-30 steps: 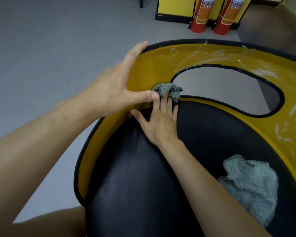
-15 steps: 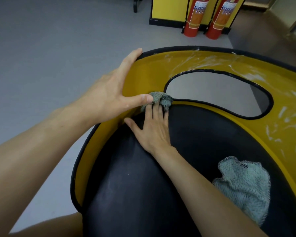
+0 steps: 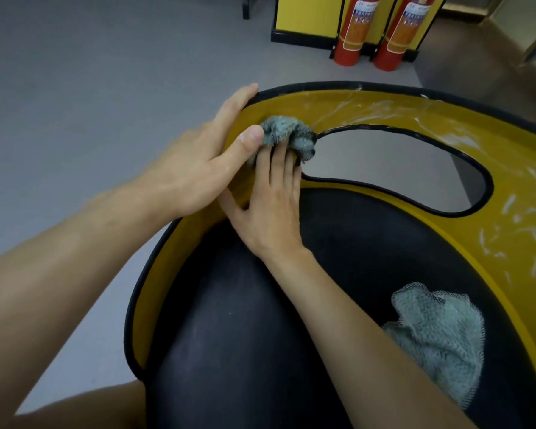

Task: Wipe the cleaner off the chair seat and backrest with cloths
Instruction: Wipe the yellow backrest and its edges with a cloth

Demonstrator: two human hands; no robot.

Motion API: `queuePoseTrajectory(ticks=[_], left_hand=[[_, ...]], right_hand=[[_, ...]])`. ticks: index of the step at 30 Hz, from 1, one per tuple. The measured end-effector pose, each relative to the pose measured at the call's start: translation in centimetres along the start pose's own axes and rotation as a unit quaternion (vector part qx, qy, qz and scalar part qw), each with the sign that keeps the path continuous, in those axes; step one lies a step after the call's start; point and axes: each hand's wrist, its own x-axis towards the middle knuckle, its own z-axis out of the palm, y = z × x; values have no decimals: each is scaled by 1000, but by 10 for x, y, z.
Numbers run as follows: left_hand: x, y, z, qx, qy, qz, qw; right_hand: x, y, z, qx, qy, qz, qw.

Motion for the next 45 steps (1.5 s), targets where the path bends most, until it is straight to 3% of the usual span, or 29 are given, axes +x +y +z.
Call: queuePoseTrajectory(ticks=[4,6,11,14,19,23,26,29,32,34,41,45], left_hand=[[-2,-2,3,0,0,2,1000],[-2,-4,3,-6,3,7,1000],[1,-3,2,0,5,1,1000],[1,-1,2,3,7,-6,1000],[0,0,2,-7,4,-4,1000],[-3,0,1,-5,1,5,1000],[-3,-1,2,-4,0,3,1000],[-2,-1,1,-5,0,2,1000],[-1,0,2,-2,3,1,1000],[-1,0,2,-3,4,-7,1000],[1,-1,2,-4,8,-3,1000],[2,0,4,18,22,17,999]], right_hand=[[-29,15,27,-32,-99,25,994],[-28,18,26,-24,-106,34,993],[13,-4,-18,13,33,-8,999],[21,-14,-27,29,55,0,998],[-2,7,2,0,-12,20,1000],[-22,23,22,-73,-131,62,987],[-23,22,25,-94,-148,76,982],[-23,22,16,-30,-112,64,991],[-1,9,-8,3,-1,14,1000],[21,-10,-26,16,37,27,999],[19,-10,-14,17,48,61,997],[2,-14,-4,17,-6,55,998]])
